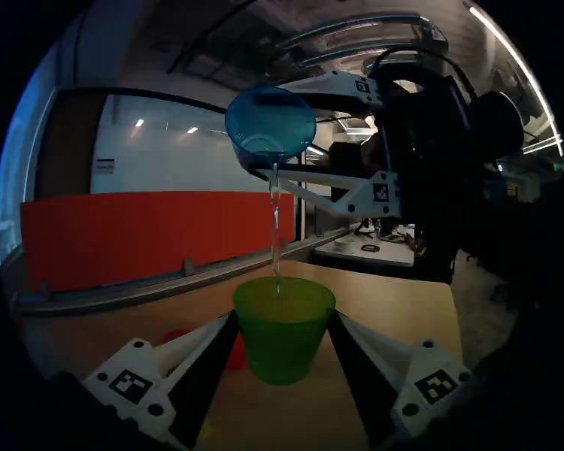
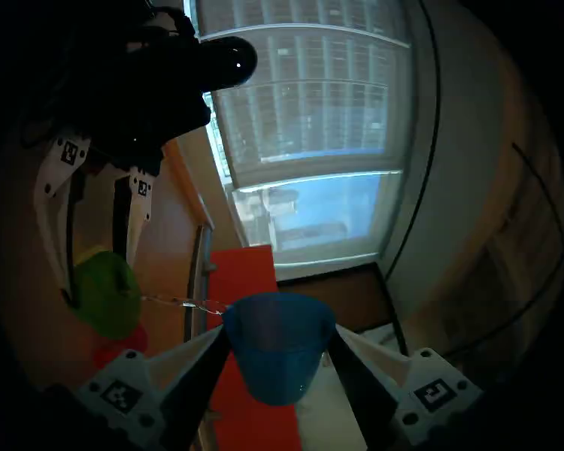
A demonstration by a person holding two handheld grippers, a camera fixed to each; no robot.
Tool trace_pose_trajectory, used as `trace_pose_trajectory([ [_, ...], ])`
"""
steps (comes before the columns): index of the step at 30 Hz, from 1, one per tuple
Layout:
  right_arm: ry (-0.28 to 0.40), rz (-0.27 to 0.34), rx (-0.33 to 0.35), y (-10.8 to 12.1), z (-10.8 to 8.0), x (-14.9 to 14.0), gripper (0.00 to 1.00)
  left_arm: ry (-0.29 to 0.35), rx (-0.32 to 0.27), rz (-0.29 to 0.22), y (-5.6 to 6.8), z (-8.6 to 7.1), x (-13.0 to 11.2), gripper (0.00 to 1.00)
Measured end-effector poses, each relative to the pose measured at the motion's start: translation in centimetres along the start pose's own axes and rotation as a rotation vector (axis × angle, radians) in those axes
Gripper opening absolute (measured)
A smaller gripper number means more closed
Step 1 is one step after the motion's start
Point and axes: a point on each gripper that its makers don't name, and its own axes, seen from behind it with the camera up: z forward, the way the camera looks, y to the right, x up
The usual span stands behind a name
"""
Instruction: Pour water
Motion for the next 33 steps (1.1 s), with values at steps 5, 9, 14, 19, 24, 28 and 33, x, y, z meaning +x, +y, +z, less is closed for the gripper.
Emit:
trace_pose_trajectory([
  [5, 0.0, -0.015, -0.001, 0.0, 0.1, 0.1, 0.89, 0.0, -0.001, -0.001, 0.0, 0.0, -0.1, 0.85],
  [9, 0.002, -0.027, -0.001, 0.1, 0.1, 0.2, 0.89, 0.001, 0.0, -0.001, 0.0, 0.0, -0.2, 0.85],
  [14, 0.004, -0.044, 0.0, 0.3, 0.2, 0.4, 0.89, 0.001, 0.002, -0.002, 0.0, -0.1, -0.1, 0.84],
  [19, 0.003, -0.065, -0.001, 0.3, 0.2, 0.4, 0.89, 0.003, 0.002, -0.002, 0.0, -0.1, -0.1, 0.84],
  [24, -0.001, -0.091, -0.003, 0.4, 0.1, 0.4, 0.89, 0.006, 0.0, -0.004, 0.0, -0.1, 0.1, 0.84],
  [28, -0.001, -0.117, -0.001, 0.3, 0.0, 0.6, 0.89, 0.007, 0.001, -0.003, 0.0, -0.1, 0.2, 0.85],
  [33, 0.007, -0.152, -0.006, 0.3, -0.2, 1.1, 0.89, 0.007, 0.002, -0.003, 0.0, -0.1, 0.1, 0.85],
])
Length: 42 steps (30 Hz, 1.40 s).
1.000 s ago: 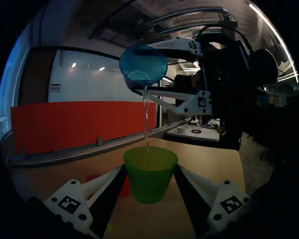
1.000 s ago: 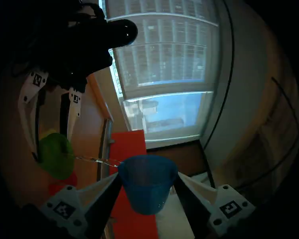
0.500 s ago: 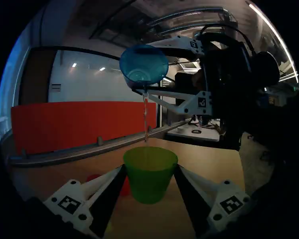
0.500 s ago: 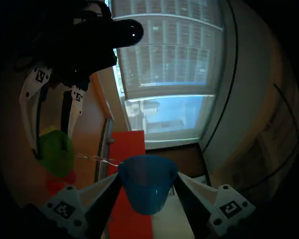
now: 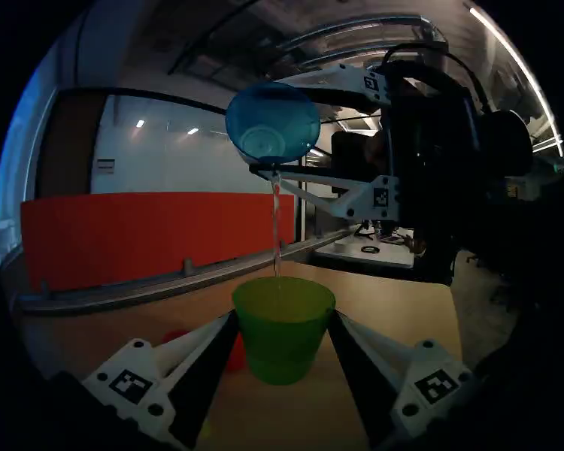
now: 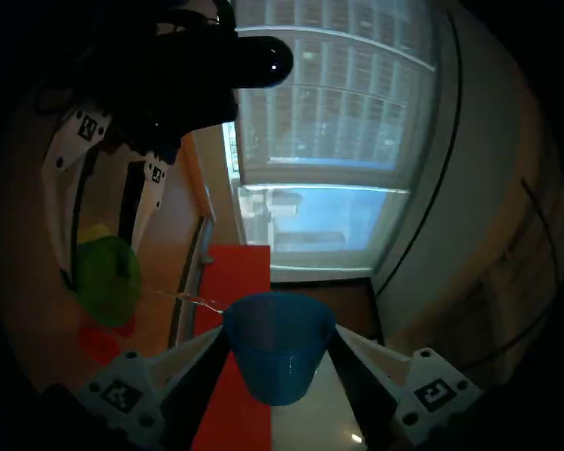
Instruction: Pour water
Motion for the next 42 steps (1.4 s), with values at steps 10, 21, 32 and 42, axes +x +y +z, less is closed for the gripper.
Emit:
trace_pose_trajectory([
  [10, 0.008, -0.03, 0.0, -0.02, 0.09, 0.78, 0.89, 0.005, 0.003, -0.004, -0.06, -0.11, 0.04, 0.84],
  [21, 0.012, -0.059, 0.002, -0.07, -0.08, 1.02, 0.89, 0.008, 0.002, -0.004, -0.07, -0.08, 0.27, 0.84],
  [32, 0.014, -0.065, 0.001, -0.06, -0.11, 0.98, 0.89, 0.008, 0.003, -0.002, -0.09, -0.07, 0.36, 0.85],
  [42, 0.013, 0.05, -0.003, 0.09, -0.48, 0.4, 0.89, 0.008, 0.001, 0.002, 0.09, -0.01, 0.47, 0.85],
])
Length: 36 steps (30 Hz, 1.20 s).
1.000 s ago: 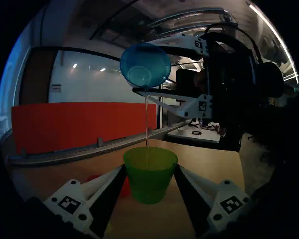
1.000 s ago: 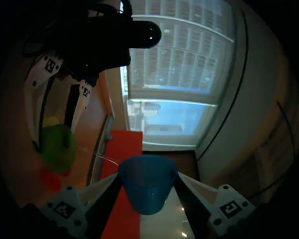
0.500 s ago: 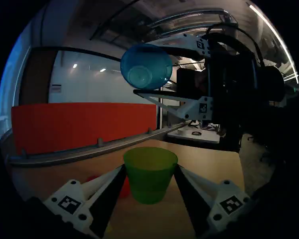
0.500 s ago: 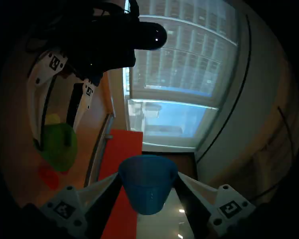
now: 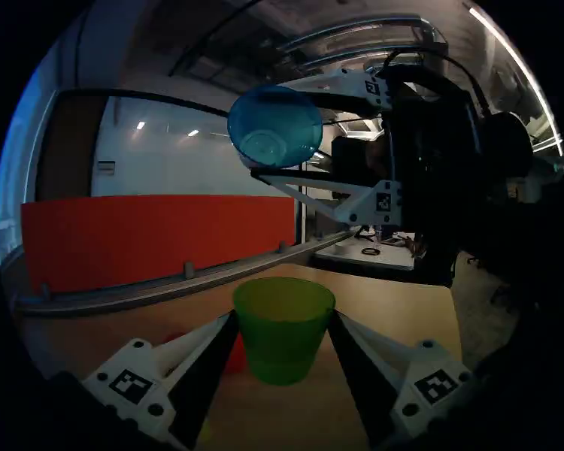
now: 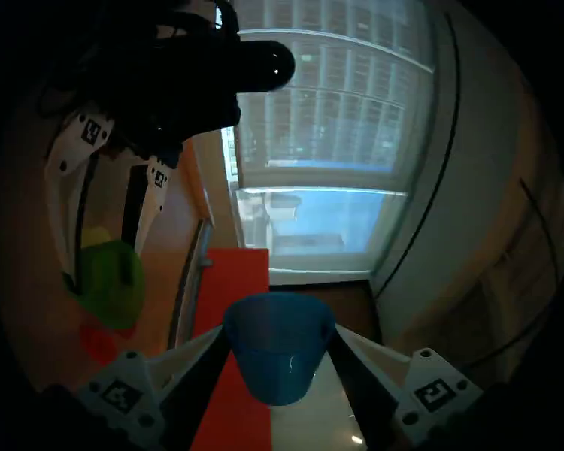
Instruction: Pour water
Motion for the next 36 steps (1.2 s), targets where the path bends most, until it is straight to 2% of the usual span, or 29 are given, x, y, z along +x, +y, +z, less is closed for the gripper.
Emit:
trace_pose_trajectory([
  [9, 0.021, 0.236, 0.013, 0.0, -0.4, 0.0, 0.89, 0.0, 0.002, 0.0, -0.1, 0.0, 0.1, 0.84],
  [16, -0.015, 0.455, 0.028, -0.5, -0.4, -1.2, 0.89, 0.001, 0.003, 0.005, -0.1, -0.1, 0.3, 0.84],
  [21, -0.05, 0.64, 0.045, -1.4, -0.3, -2.2, 0.89, 0.002, 0.005, 0.007, -0.1, -0.2, 0.4, 0.84],
  [30, -0.043, 1.047, 0.055, -1.2, -0.5, -3.0, 0.89, -0.001, 0.014, 0.007, -0.4, -0.5, 0.3, 0.84],
  [36, -0.024, 1.241, 0.069, -0.7, -0.8, -3.0, 0.89, 0.005, 0.018, 0.004, -0.6, -0.7, 0.6, 0.85],
])
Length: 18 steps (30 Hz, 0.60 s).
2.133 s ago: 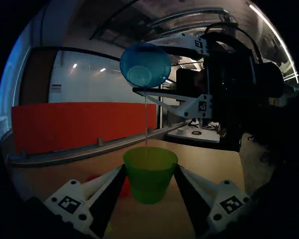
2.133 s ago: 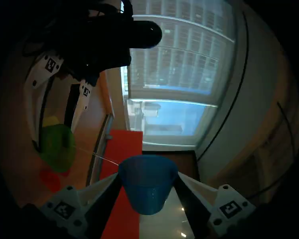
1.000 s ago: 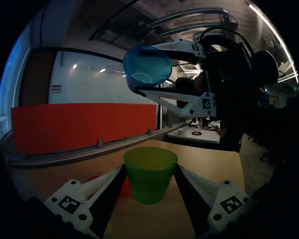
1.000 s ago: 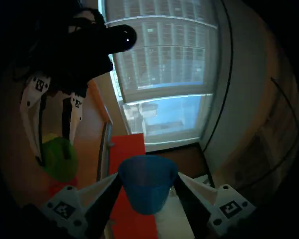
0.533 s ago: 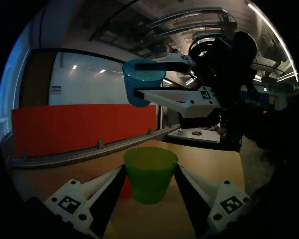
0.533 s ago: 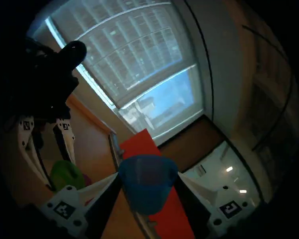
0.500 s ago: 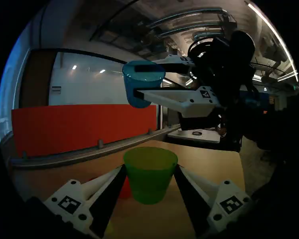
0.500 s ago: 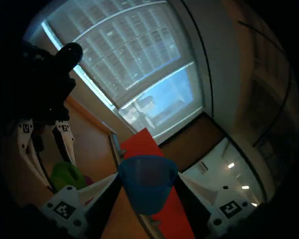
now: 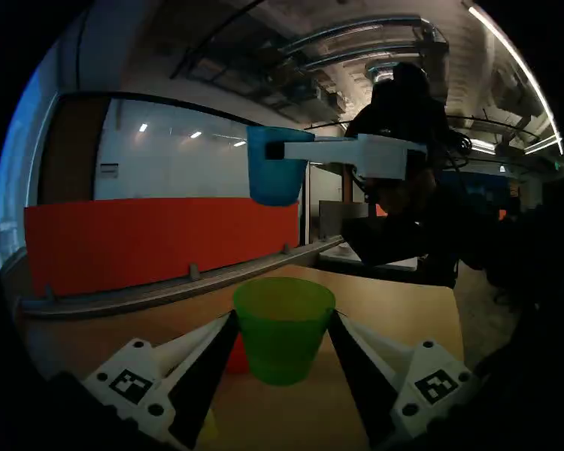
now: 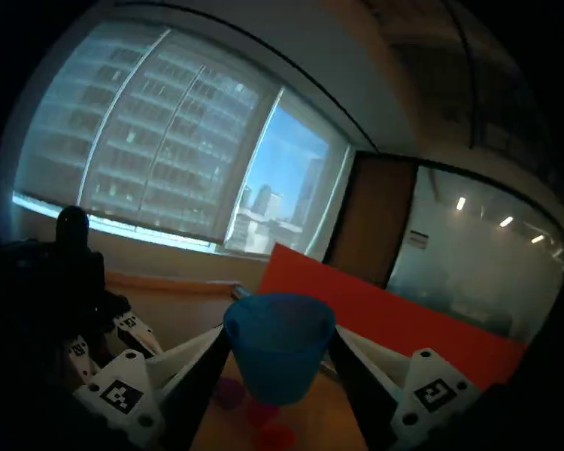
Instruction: Pour water
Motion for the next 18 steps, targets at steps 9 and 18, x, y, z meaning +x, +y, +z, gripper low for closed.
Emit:
trace_pose_trajectory([
  [9, -0.018, 0.15, 0.015, 0.0, -0.7, -0.5, 0.89, -0.008, 0.002, 0.0, -0.1, -0.1, -0.1, 0.84],
  [18, -0.03, 0.204, 0.011, 0.4, -1.5, -1.0, 0.89, -0.021, 0.001, -0.004, -0.1, 0.0, -0.2, 0.85],
])
